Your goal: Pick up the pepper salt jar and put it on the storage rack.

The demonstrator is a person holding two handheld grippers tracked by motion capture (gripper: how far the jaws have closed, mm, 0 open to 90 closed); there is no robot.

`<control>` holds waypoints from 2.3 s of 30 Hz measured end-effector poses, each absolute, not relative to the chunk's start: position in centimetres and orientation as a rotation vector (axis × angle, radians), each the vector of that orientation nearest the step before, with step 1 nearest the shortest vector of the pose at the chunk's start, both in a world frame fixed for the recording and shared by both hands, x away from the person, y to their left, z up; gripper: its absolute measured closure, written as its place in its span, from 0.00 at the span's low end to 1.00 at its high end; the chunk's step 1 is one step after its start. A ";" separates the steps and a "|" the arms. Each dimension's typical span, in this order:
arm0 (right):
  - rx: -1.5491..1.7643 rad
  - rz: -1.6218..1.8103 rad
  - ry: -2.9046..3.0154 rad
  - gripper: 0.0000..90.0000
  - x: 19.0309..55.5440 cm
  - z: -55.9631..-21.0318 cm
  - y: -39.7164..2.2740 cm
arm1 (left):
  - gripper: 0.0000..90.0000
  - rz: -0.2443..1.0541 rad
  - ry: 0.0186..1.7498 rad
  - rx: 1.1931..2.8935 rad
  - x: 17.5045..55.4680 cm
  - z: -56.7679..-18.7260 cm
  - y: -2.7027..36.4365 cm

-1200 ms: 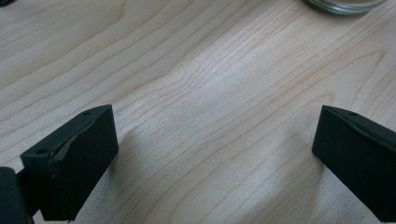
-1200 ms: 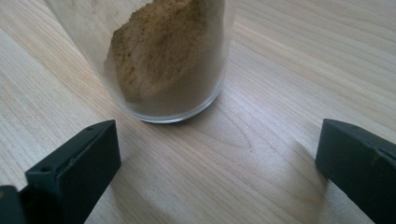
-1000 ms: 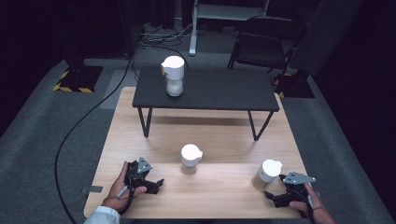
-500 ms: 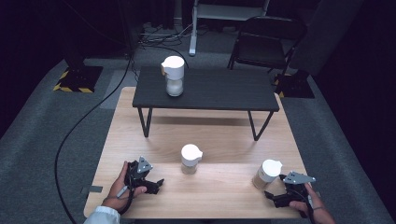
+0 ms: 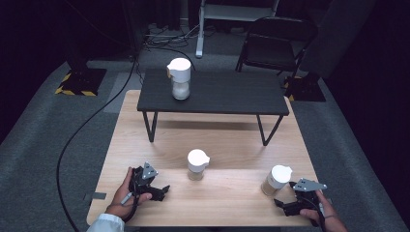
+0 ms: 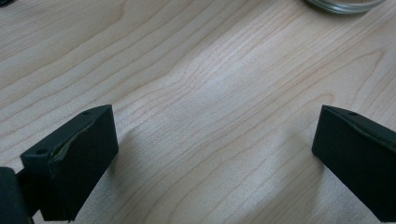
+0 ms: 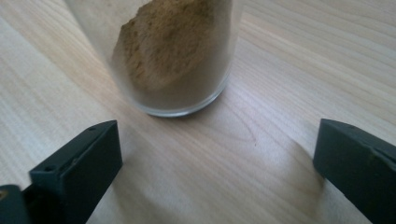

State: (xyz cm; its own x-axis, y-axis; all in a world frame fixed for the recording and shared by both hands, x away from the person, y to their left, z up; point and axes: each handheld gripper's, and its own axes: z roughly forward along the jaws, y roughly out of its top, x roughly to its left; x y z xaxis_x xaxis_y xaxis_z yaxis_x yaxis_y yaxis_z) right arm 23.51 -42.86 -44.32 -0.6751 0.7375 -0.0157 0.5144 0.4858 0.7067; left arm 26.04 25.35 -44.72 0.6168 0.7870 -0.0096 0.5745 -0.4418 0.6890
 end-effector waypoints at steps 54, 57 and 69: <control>0.726 1.282 2.461 0.03 19.7 -42.1 -36.7 | 0.00 0.415 1.068 2.174 26.0 -44.7 25.3; 0.727 1.290 2.450 0.03 19.8 -42.1 -36.0 | 0.00 0.412 1.071 2.172 26.0 -44.7 25.3; 0.675 1.298 2.479 0.03 19.7 -42.2 -34.9 | 0.00 0.411 1.065 2.176 25.9 -44.7 25.2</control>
State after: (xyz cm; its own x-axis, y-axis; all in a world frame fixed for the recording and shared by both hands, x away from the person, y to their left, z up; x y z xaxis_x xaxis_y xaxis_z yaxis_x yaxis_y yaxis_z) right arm 19.68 -34.90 -42.25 -0.8574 0.5144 -0.0158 0.2800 0.4920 0.8243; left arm 25.94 25.24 -44.71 0.6168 0.7871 -0.0113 0.5758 -0.4414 0.6882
